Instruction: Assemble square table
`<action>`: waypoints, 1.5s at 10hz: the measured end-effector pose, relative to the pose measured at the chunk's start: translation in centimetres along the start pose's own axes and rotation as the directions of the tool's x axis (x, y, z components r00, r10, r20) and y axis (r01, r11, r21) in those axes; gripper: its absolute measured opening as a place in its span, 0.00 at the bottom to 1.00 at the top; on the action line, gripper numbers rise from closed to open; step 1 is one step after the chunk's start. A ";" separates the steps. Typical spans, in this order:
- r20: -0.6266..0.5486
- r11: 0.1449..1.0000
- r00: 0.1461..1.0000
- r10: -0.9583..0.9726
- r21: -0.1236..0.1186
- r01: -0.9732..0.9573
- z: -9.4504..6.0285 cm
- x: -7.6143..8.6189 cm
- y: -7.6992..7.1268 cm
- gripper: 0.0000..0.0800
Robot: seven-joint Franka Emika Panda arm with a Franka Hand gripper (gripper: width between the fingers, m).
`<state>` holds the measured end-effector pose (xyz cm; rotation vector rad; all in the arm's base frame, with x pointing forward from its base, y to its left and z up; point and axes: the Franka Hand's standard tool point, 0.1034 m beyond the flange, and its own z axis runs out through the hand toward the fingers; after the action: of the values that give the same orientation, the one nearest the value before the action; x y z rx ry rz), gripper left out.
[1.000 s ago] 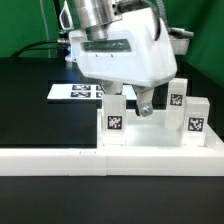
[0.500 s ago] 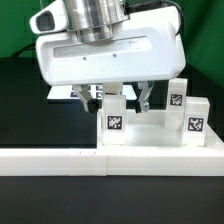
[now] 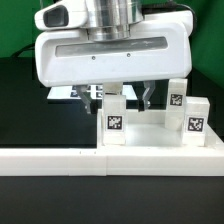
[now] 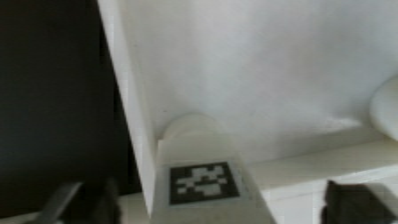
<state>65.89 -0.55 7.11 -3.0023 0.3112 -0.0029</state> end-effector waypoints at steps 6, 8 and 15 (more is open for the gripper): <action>-0.001 0.918 0.918 0.396 0.023 -0.396 0.1 0.0 0.2 0.37; 0.025 0.813 0.815 0.579 0.063 -0.579 0.1 0.1 0.1 0.37; 0.157 0.177 0.194 0.968 0.114 -0.978 0.3 0.4 -0.8 0.37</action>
Offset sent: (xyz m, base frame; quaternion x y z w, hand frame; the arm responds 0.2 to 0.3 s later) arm 0.0000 0.0000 0.0000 0.0000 0.0000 0.1938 0.9810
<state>66.43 0.18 6.92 -1.9889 2.0385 0.1519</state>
